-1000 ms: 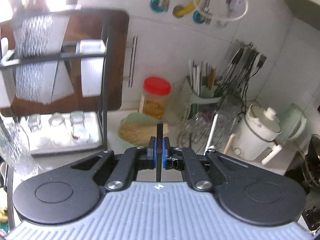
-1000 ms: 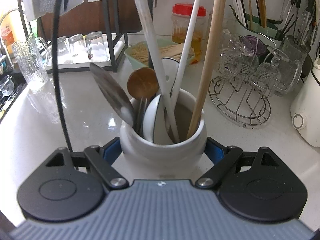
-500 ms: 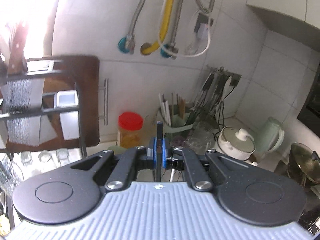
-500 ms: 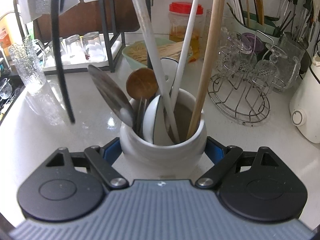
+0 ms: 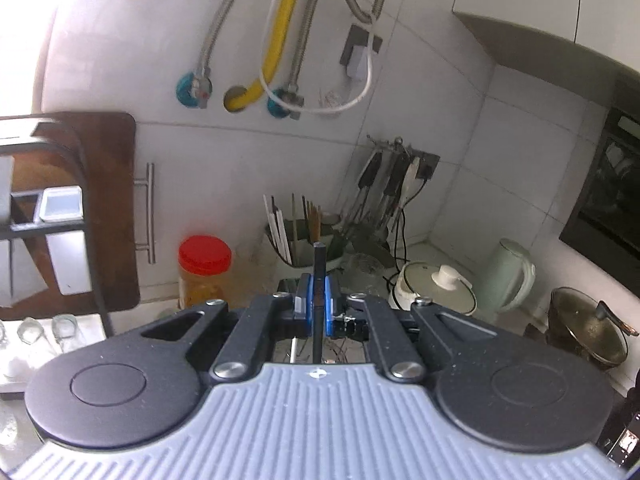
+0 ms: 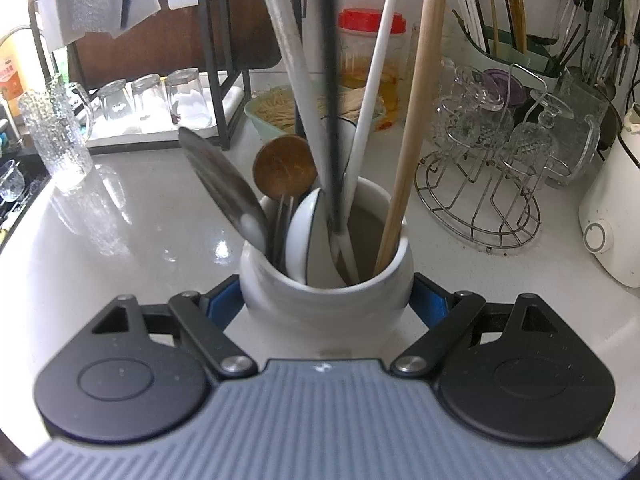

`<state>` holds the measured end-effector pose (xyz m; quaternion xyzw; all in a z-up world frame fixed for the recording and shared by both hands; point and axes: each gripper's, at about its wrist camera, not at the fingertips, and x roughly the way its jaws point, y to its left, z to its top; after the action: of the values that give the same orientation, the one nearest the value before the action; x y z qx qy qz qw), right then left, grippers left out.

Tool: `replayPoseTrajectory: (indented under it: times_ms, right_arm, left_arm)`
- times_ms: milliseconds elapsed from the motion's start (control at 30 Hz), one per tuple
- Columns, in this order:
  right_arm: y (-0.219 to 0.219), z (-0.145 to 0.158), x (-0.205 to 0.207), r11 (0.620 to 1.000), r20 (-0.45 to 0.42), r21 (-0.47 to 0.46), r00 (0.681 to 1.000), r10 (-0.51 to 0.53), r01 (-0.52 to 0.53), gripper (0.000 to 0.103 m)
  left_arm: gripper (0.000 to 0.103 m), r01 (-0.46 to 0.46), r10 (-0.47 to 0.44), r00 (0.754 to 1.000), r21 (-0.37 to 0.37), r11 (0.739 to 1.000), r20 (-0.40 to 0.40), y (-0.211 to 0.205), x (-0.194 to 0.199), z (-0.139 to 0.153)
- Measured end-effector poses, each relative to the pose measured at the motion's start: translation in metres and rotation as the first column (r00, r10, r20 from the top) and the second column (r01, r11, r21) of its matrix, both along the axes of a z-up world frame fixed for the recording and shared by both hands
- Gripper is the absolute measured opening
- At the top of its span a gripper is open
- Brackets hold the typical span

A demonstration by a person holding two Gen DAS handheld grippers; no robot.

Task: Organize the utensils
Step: 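Lift the black chopstick with the left gripper over the jar, then lower the black chopstick into the jar with the left gripper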

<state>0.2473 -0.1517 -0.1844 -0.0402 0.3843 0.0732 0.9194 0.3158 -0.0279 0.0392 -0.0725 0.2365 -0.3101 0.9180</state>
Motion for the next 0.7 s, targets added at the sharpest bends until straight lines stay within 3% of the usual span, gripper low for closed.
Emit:
replayPoseTrajectory:
  times_ms: [333, 467, 567, 700]
  right_arm:
    - [0.000, 0.000, 0.000, 1.000, 0.004, 0.007, 1.000, -0.003, 0.003, 0.090]
    - [0.000, 0.000, -0.001, 1.000, 0.007, 0.008, 1.000, -0.001, 0.001, 0.090]
    - [-0.001, 0.000, -0.001, 1.000, 0.008, 0.009, 1.000, 0.002, -0.002, 0.090]
    - [-0.001, 0.000, -0.001, 1.000, 0.011, 0.008, 1.000, 0.005, -0.005, 0.090]
  left_arm:
    - [0.006, 0.053, -0.053, 0.999, 0.086, 0.995, 0.001, -0.019, 0.005, -0.041]
    - [0.006, 0.067, -0.060, 0.996, 0.102, 0.993, -0.065, -0.022, 0.004, -0.049]
    - [0.006, 0.079, -0.066, 0.994, 0.154, 0.985, -0.088, -0.027, -0.001, -0.052]
    - [0.006, 0.113, -0.082, 0.979, 0.162, 0.980, -0.187, -0.029, 0.004, -0.059]
